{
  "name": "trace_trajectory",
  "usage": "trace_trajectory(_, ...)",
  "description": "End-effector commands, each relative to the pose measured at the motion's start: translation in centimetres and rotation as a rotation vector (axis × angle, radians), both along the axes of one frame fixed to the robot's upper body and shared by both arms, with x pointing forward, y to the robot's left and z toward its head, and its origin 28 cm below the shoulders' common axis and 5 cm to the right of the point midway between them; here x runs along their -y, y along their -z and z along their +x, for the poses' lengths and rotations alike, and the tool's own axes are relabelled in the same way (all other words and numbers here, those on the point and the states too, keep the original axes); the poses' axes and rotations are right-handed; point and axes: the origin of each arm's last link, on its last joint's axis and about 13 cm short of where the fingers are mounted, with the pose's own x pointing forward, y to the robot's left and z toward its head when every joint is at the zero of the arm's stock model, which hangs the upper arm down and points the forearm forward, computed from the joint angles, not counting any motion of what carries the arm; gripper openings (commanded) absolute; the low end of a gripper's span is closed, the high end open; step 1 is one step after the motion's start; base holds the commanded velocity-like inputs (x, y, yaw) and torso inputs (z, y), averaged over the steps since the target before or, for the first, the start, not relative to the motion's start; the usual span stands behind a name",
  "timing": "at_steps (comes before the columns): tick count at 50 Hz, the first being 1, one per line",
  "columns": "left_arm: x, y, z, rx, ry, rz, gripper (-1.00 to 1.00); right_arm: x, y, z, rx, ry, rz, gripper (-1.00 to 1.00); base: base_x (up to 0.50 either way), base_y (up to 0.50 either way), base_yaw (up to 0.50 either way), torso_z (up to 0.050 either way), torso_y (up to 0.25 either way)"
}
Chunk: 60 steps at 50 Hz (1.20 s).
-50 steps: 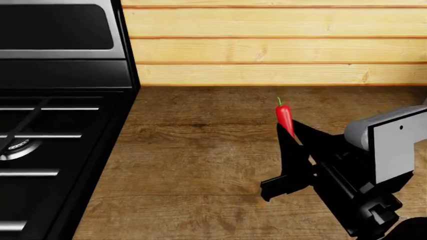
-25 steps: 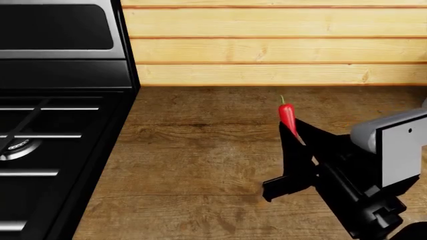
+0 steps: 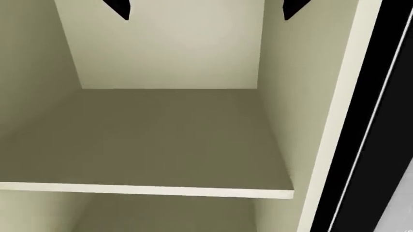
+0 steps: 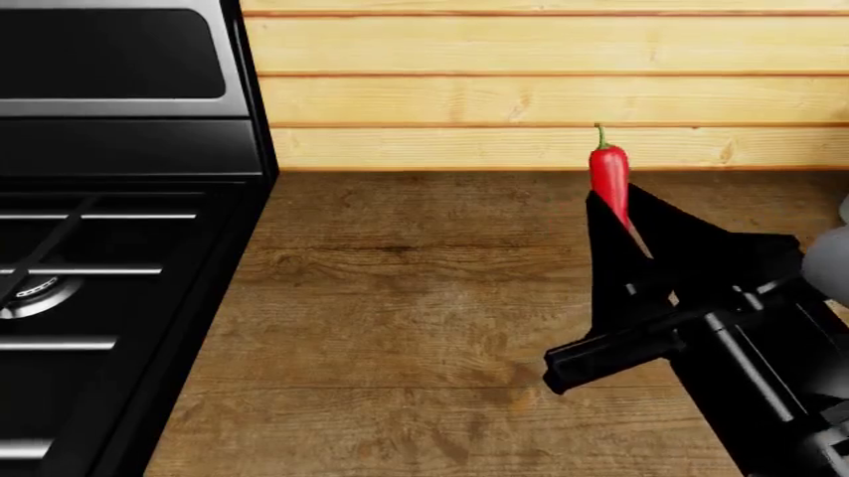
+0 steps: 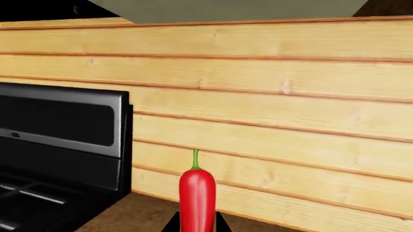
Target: Pick the garlic, chili pepper from the counter and place them in the cabinet. Then close the cabinet.
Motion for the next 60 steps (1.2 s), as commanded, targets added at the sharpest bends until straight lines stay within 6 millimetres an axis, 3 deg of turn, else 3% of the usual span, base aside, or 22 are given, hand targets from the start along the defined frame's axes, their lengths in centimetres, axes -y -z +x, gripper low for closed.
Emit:
trace_trajectory(1, 0.1, -0.2, -2.0, 0.067, 0.025, 0.000, 1.00, 0.5, -1.2, -1.1, 0.132, -0.017, 0.032, -1.00, 0.00, 0.00, 0.00, 0.000, 0.000)
trace_trajectory(7, 0.0, 0.1, -1.9, 0.064, 0.019, -0.001, 1.00, 0.3, -0.8, -1.8, 0.158, -0.029, 0.052, -1.00, 0.00, 0.00, 0.00, 0.000, 0.000)
trace_trajectory(11, -0.1, 0.3, -1.9, 0.069, 0.014, -0.007, 1.00, -0.9, -3.3, -3.1, 0.471, -0.124, 0.163, -1.00, 0.00, 0.00, 0.00, 0.000, 0.000)
trace_trajectory(13, -0.1, 0.4, -2.0, 0.071, 0.016, -0.007, 1.00, -0.3, -0.6, -3.8, 0.293, -0.059, 0.108, -1.00, 0.00, 0.00, 0.00, 0.000, 0.000)
trace_trajectory(14, -0.1, 0.5, -2.0, 0.071, 0.016, -0.008, 1.00, -0.1, -0.3, -4.0, 0.296, -0.050, 0.105, -1.00, 0.00, 0.00, 0.00, 0.000, 0.000)
trace_trajectory(33, -0.4, 0.9, -2.3, 0.091, 0.009, -0.038, 1.00, 0.4, 0.1, -4.6, 0.496, -0.085, 0.163, -1.00, 0.00, 0.00, 0.00, 0.000, 0.000)
trace_trajectory(41, -0.8, 1.2, -3.2, 0.118, 0.019, -0.058, 1.00, 0.6, -2.4, -3.5, 0.565, -0.084, 0.169, -1.00, 0.00, 0.00, 0.00, 0.000, 0.000)
trace_trajectory(47, -0.9, 2.4, -3.3, 0.104, 0.027, -0.063, 1.00, 0.5, -5.7, -2.9, 0.591, -0.058, 0.180, -1.00, 0.00, 0.00, 0.00, 0.000, 0.000)
trace_trajectory(53, -1.0, 3.8, -4.0, 0.103, 0.039, -0.067, 1.00, 0.2, -8.7, -3.4, 0.611, -0.038, 0.191, -1.00, 0.00, 0.00, 0.00, 0.000, 0.000)
trace_trajectory(60, -1.2, 4.7, -3.8, 0.091, 0.040, -0.074, 1.00, -0.2, -10.7, -4.5, 0.639, -0.033, 0.205, -1.00, 0.00, 0.00, 0.00, 0.000, 0.000)
